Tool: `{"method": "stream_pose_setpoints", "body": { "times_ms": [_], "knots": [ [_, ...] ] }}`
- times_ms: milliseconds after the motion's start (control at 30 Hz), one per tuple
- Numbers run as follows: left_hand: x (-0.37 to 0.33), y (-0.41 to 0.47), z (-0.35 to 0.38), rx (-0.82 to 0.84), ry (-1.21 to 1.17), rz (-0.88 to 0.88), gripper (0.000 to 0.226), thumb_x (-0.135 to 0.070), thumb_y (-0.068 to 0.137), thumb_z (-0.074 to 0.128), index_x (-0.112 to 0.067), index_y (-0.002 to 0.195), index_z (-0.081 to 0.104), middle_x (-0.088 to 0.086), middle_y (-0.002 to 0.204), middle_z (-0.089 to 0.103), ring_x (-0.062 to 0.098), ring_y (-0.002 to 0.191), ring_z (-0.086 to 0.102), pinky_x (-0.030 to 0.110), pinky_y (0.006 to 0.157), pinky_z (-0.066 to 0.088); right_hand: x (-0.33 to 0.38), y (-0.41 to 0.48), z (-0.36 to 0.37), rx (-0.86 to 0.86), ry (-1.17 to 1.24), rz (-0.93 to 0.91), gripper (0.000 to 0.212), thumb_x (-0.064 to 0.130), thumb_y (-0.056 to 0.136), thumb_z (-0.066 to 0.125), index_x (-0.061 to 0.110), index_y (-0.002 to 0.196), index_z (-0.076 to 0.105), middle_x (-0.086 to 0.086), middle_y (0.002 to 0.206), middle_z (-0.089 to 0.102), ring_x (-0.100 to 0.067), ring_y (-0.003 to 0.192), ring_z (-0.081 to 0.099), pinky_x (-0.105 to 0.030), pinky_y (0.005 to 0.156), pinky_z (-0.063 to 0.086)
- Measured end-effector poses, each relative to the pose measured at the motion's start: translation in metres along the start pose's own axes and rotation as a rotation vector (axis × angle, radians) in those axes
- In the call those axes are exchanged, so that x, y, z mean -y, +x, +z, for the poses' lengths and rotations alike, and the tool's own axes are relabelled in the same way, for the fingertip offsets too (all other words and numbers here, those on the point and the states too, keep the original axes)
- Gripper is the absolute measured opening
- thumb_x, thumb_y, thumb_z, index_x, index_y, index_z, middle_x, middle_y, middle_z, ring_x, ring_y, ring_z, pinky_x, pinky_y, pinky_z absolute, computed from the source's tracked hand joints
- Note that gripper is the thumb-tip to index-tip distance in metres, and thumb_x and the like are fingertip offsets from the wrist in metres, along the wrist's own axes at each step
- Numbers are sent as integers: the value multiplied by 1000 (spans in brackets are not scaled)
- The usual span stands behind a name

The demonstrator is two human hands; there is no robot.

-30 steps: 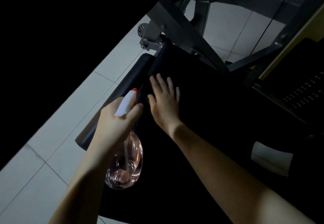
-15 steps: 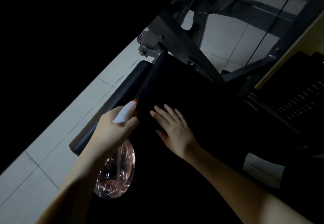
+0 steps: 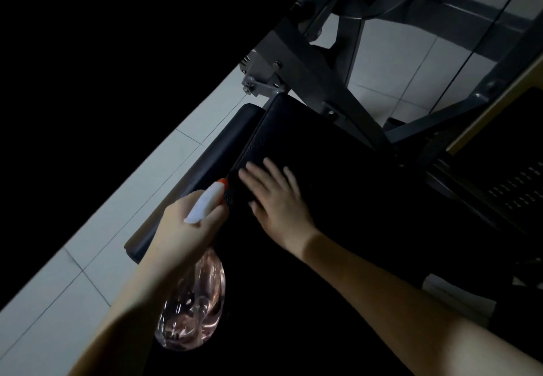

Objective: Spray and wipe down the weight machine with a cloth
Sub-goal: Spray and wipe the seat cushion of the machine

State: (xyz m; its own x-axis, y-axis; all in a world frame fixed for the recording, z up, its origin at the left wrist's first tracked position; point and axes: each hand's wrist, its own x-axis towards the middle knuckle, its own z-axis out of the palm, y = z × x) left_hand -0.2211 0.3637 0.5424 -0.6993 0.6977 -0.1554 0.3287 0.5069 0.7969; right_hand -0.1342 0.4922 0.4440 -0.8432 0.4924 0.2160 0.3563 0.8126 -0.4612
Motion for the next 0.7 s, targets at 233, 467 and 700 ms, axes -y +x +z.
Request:
{"method": "stream_pose_setpoints", "body": {
  "times_ms": [233,467,700],
  "knots": [
    [-16,14,12,28,-8,35,26,-25,86,60,1,81,58,16,63,47,8,52,40,19,48,32,-56,-14,-13,46,-78,-127,58,29,79,39,23,137,45,2,142,47,-23,134,37,-40,109,24],
    [-22,14,15,19,-11,115,42,-39,72,52,3,75,50,20,66,44,9,54,35,17,47,27,-42,11,-18,-153,75,457,55,24,94,42,25,148,27,6,156,23,-22,144,16,-45,114,11],
    [-22,16,15,36,-119,34,43,-34,76,57,8,88,58,18,68,48,10,56,39,16,46,29,-84,-7,-33,129,-261,-316,58,30,78,39,26,136,37,3,141,49,-22,130,45,-38,106,25]
  ]
}}
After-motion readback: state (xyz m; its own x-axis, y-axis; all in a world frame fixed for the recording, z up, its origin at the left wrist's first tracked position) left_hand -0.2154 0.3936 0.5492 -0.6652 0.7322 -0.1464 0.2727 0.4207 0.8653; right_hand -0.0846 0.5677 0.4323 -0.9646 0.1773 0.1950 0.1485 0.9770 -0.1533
